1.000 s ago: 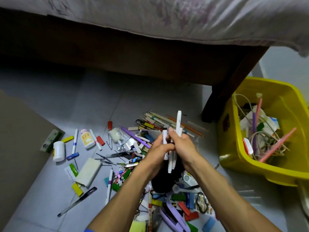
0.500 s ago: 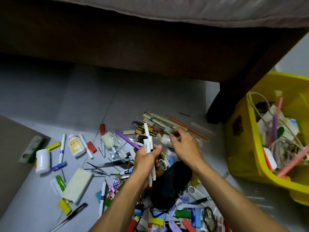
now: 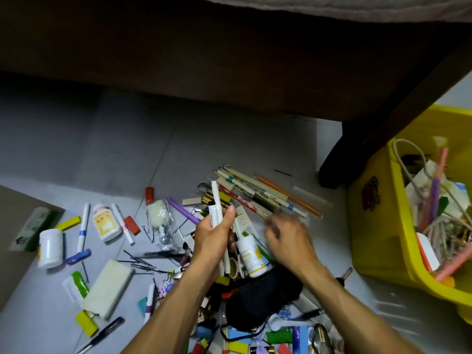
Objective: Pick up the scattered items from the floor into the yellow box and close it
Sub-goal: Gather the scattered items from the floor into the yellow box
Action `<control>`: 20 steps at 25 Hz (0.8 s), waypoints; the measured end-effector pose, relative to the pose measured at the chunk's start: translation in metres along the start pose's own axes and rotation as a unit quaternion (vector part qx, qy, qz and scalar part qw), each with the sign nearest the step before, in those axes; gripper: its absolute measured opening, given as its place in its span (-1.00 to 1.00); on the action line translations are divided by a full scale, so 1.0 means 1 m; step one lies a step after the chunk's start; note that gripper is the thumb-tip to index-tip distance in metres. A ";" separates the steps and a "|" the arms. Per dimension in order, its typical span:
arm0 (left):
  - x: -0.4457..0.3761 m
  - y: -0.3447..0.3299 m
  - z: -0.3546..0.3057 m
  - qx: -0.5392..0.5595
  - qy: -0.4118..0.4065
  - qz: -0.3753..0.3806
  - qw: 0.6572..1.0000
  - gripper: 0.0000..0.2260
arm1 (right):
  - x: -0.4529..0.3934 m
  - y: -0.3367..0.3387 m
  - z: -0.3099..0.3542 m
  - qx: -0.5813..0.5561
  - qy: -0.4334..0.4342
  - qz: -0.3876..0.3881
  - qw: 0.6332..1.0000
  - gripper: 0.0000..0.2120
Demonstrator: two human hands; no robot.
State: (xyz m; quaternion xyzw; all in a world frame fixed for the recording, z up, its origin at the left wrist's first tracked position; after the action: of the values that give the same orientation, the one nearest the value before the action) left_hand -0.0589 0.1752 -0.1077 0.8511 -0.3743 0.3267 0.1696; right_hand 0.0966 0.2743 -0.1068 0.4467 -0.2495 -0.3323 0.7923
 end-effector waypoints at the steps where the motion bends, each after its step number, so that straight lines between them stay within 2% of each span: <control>1: 0.000 -0.003 0.000 0.020 0.009 0.004 1.000 -0.84 | -0.012 0.010 -0.017 0.011 -0.034 -0.033 0.999 -0.78; 3: 0.000 -0.005 -0.004 0.036 0.020 -0.002 0.999 -0.94 | -0.029 0.013 -0.046 0.052 -0.102 -0.016 0.993 -0.67; 5: -0.004 0.002 -0.015 0.001 0.003 -0.038 0.999 -0.95 | -0.034 0.002 -0.059 0.089 -0.121 0.021 0.988 -0.71; 6: -0.007 0.009 -0.024 -0.024 -0.016 -0.059 0.998 -0.88 | -0.032 -0.005 -0.059 0.098 -0.122 0.037 0.987 -0.72; 8: -0.018 0.017 -0.042 -0.082 -0.055 -0.093 0.991 -0.73 | -0.025 -0.015 -0.059 0.078 -0.129 0.044 0.988 -0.75; 11: -0.044 0.000 -0.064 -0.170 -0.098 -0.119 0.973 -0.77 | -0.016 -0.008 -0.057 0.005 -0.155 0.002 0.988 -0.82; 13: -0.063 -0.030 -0.074 -0.253 -0.132 -0.109 0.952 -0.86 | -0.021 0.009 -0.049 0.003 -0.133 -0.029 0.991 -0.80; 15: -0.080 -0.063 -0.074 -0.337 -0.163 -0.065 0.925 -0.93 | -0.032 0.025 -0.037 0.044 -0.077 -0.022 0.996 -0.77; 17: -0.097 -0.077 -0.060 -0.388 -0.146 -0.041 0.909 -0.82 | -0.044 0.035 -0.034 0.069 -0.040 0.000 0.997 -0.74; 20: -0.104 -0.062 -0.046 -0.380 -0.121 -0.092 0.913 -0.75 | -0.063 0.035 -0.038 0.076 -0.038 0.017 0.996 -0.63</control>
State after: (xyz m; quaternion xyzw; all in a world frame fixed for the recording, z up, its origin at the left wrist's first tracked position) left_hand -0.0848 0.2958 -0.1483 0.7863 -0.4081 0.0371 0.4624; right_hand 0.0922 0.3556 -0.1000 0.4882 -0.3113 -0.3157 0.7517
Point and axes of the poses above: each hand's wrist, its own x-axis away from the middle knuckle, its own y-axis out of the back of the hand, z = x × y, the point moved 8 cm from there along -x, towards the middle knuckle, and after that the axes turned 8 degrees about y, right-handed, at the moved point
